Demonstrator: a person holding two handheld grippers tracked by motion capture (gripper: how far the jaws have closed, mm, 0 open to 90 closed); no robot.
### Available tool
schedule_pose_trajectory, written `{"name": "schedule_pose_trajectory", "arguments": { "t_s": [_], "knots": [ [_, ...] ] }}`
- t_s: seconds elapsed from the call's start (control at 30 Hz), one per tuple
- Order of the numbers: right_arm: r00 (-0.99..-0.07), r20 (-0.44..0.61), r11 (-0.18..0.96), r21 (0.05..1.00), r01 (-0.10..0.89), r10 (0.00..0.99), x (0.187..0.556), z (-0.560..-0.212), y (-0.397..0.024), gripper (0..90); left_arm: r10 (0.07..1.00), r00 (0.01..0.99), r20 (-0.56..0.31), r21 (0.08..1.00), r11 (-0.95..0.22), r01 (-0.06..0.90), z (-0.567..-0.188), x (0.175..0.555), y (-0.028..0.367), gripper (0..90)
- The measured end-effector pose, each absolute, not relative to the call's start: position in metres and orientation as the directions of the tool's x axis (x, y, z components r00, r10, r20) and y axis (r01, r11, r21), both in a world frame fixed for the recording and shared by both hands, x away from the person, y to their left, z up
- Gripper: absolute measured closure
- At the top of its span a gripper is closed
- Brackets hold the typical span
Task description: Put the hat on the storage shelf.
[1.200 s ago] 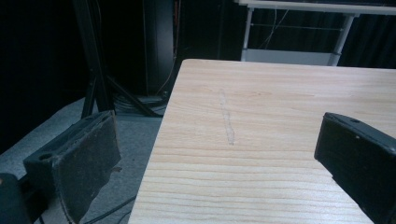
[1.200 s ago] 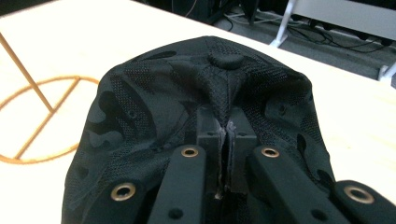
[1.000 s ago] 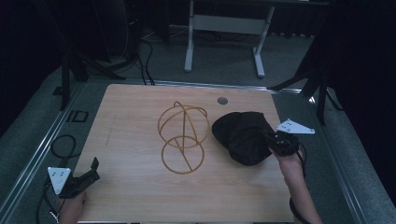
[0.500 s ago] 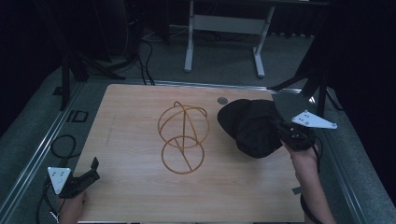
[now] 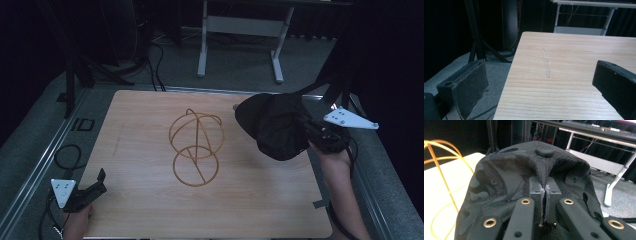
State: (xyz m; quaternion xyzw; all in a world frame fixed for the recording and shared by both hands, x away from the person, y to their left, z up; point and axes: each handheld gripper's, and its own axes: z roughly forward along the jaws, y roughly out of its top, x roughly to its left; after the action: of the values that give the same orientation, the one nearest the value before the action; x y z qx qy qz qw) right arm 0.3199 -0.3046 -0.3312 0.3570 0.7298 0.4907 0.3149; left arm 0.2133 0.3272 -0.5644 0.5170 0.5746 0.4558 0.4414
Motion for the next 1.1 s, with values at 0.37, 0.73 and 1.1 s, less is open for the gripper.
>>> {"name": "schedule_pose_trajectory", "arguments": {
  "t_s": [0.37,0.73,1.1],
  "knots": [
    [-0.556,-0.144,0.258,0.957,0.133,0.819,0.314,-0.290,-0.292,86.8,0.997,-0.075,-0.036,0.980,0.050,0.192,-0.564,0.213,0.327,0.6],
    [-0.578,-0.147,0.229,0.971,0.071,0.803,0.309,-0.261,-0.277,86.8,0.997,-0.075,-0.033,0.981,0.047,0.191,-0.564,0.213,0.327,0.6],
    [-0.639,-0.138,0.217,0.975,0.046,0.756,0.309,-0.256,-0.244,86.8,0.997,-0.074,-0.034,0.981,0.047,0.189,-0.564,0.213,0.327,0.6]
  ]
}}
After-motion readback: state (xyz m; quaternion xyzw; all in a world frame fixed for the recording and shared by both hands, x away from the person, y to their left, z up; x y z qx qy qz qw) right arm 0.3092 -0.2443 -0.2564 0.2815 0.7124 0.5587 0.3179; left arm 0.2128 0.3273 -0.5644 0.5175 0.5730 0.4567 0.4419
